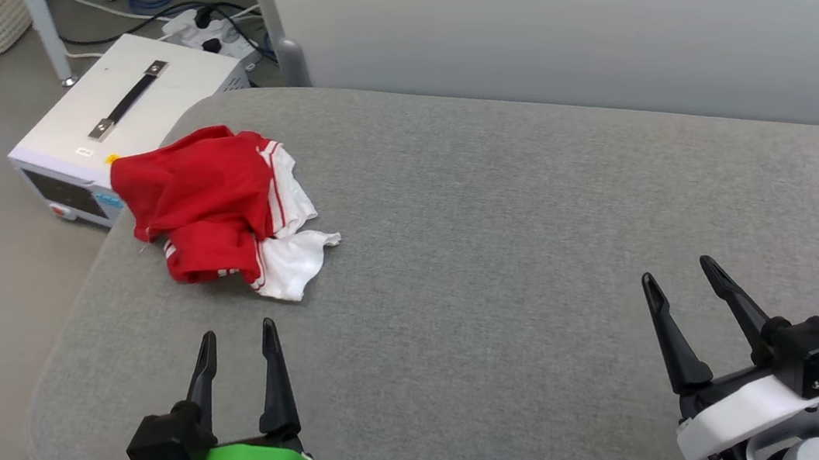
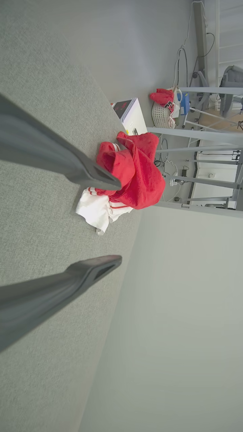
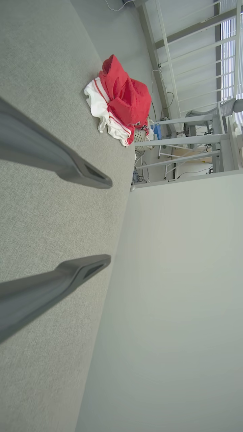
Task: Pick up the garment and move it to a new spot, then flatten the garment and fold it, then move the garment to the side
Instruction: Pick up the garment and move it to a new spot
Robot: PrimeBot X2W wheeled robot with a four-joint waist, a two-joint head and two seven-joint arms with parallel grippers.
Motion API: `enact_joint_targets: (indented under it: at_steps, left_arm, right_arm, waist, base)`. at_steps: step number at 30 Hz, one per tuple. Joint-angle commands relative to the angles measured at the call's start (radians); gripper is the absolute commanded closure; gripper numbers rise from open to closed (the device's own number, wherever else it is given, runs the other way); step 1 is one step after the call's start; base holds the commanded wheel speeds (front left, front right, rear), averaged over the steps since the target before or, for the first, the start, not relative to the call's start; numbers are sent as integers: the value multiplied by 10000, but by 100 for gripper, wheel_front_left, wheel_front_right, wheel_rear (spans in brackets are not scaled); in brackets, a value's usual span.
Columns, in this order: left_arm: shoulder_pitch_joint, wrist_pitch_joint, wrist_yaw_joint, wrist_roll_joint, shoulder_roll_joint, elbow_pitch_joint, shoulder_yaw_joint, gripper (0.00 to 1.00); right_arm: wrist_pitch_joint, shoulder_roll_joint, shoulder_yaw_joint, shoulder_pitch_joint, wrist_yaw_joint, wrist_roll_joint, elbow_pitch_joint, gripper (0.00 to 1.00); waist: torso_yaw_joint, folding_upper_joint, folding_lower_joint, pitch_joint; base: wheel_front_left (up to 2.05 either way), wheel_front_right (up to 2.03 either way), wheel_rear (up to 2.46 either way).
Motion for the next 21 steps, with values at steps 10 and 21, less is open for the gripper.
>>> enact_joint_targets:
  at_steps: [10, 21]
  left_arm:
    - [-159, -59, -127, -98, -49, 68, -36, 0]
    - [-178, -59, -150, -83, -49, 185, -210, 0]
  right_arm:
    - [-101, -33, 30, -159, -9, 22, 71, 0]
    - [-101, -17, -192, -149, -9, -51, 49, 0]
  waist:
    - [1236, 0, 0, 38]
    - [1386, 0, 0, 100]
  base:
    - [0, 0, 0]
    - [0, 0, 0]
